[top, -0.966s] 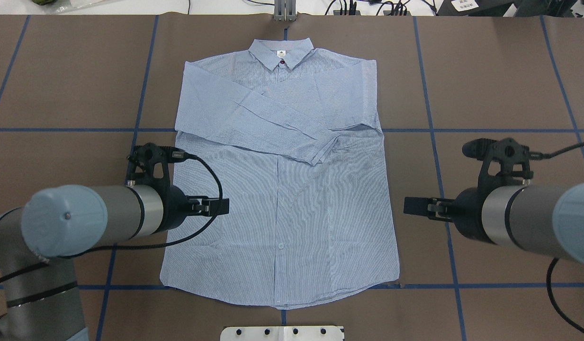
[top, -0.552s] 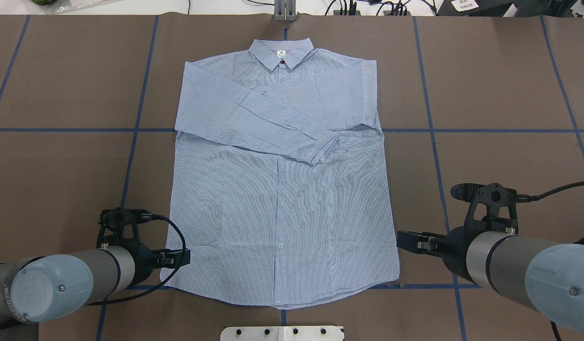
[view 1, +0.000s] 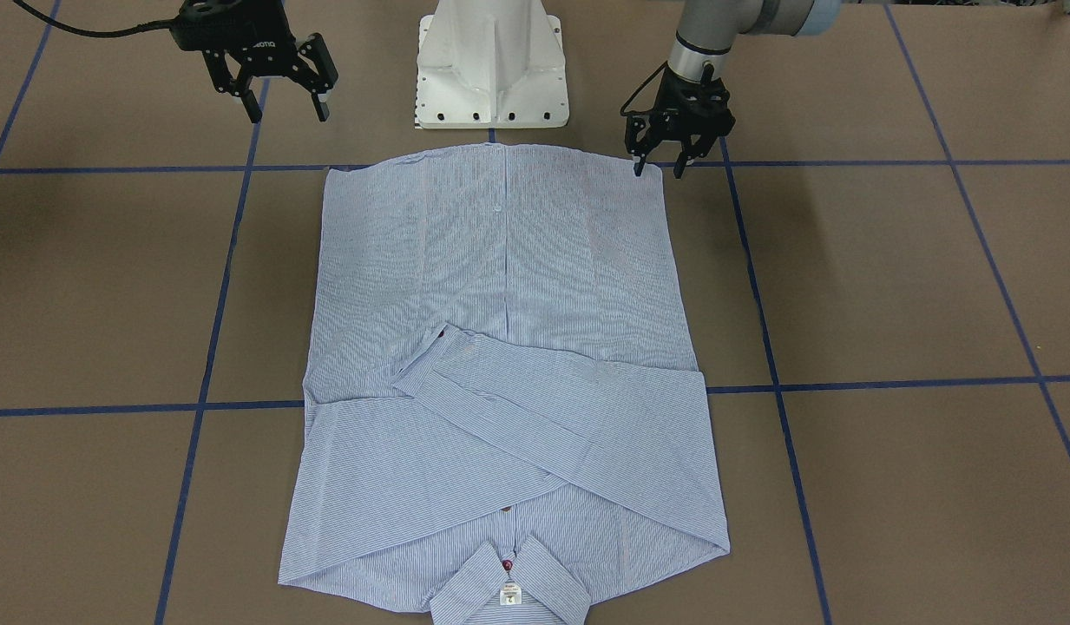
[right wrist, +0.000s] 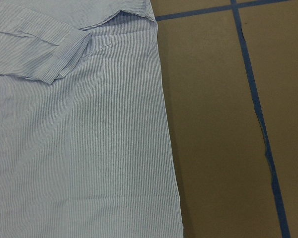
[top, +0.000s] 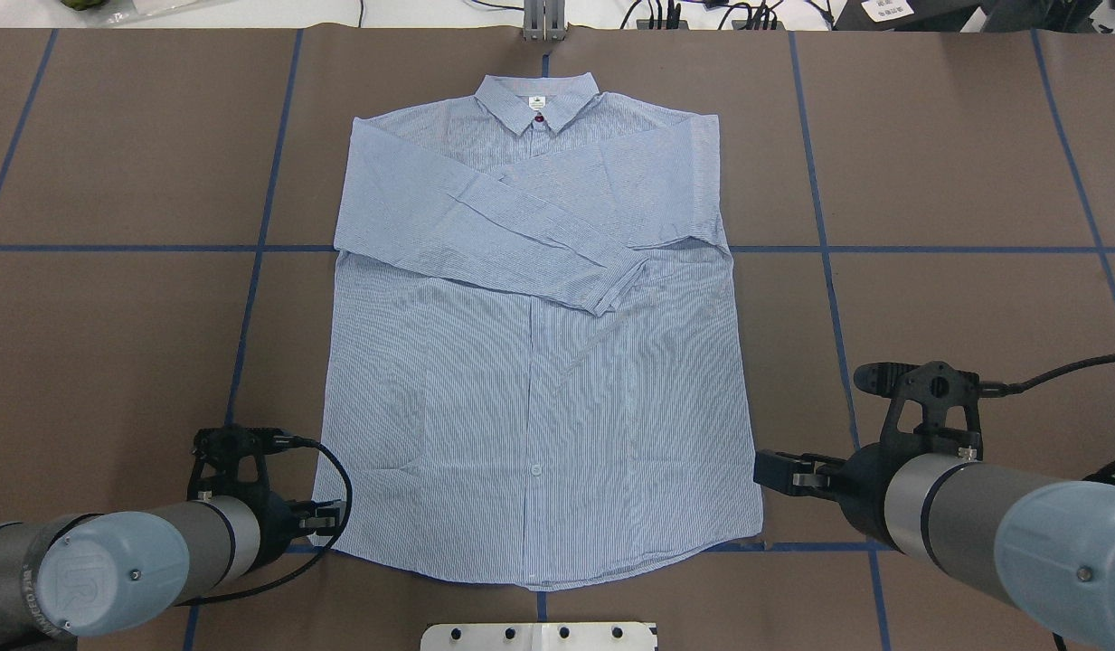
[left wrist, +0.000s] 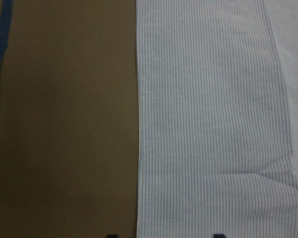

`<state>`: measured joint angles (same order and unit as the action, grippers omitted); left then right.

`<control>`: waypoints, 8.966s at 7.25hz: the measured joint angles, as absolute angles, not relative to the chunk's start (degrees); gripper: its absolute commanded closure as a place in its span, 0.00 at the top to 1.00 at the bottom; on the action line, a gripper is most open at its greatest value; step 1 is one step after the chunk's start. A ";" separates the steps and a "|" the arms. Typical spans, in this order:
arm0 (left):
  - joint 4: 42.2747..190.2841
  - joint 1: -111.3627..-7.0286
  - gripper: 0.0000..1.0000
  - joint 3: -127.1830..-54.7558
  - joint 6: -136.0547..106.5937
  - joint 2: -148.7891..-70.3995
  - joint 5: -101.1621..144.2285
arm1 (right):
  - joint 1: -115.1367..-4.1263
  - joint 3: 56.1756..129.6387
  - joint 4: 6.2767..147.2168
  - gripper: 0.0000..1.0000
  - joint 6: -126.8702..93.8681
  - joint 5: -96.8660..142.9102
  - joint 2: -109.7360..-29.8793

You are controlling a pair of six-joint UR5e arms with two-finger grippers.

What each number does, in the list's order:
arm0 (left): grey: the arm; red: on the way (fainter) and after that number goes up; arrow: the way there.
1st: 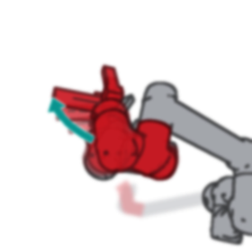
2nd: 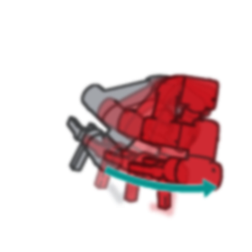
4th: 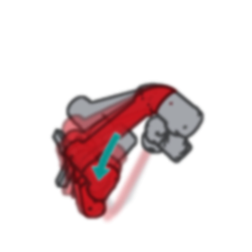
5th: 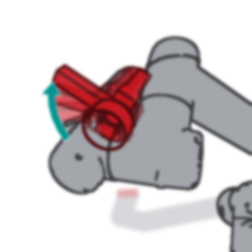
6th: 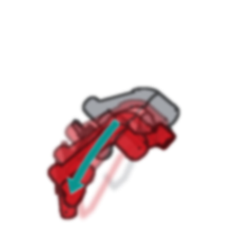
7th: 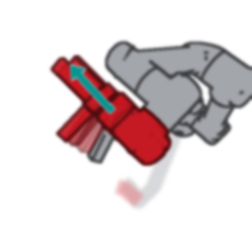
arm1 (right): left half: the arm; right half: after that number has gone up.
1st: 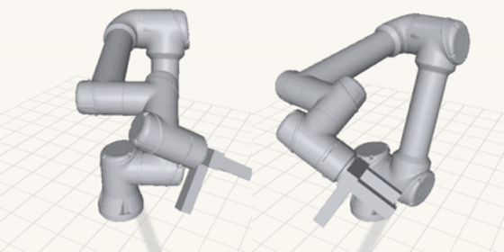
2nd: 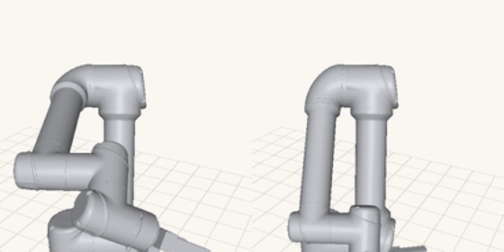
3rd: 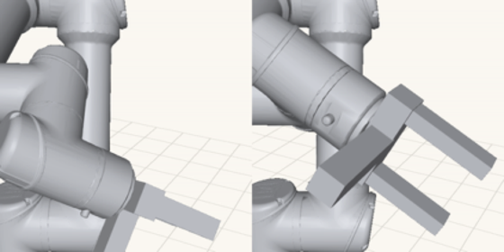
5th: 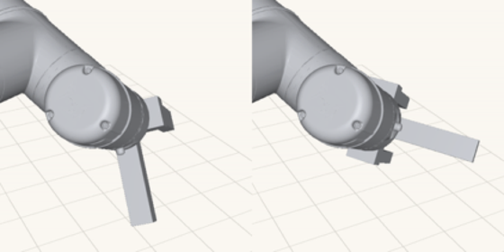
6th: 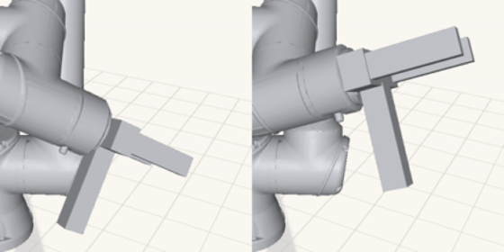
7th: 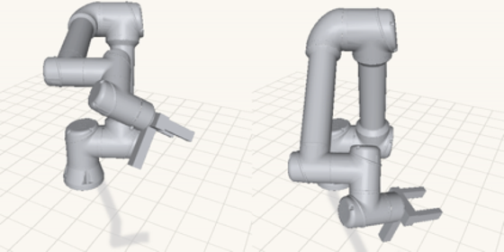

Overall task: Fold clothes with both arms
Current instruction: 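Lower both grippers to the two bottom corners of the shirt hem, then close both grippers on the hem corners, then lift the hem corners with both grippers and pull them toward the robot, then carry the hem with both grippers over the shirt toward the collar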

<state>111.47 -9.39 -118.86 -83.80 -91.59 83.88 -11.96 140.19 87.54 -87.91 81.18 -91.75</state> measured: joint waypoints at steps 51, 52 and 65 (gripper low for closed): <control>110.78 -6.03 0.00 -133.24 -83.20 -89.14 82.53 | 5.43 141.97 88.54 0.00 -104.03 65.84 -96.35; 108.02 -5.82 0.00 -139.55 -83.15 -87.49 85.34 | 7.89 150.37 97.08 0.00 -105.19 67.35 -95.62; 98.14 -37.86 0.00 -113.24 -63.24 -117.01 93.39 | -29.94 122.03 104.37 0.00 -89.43 73.13 -64.89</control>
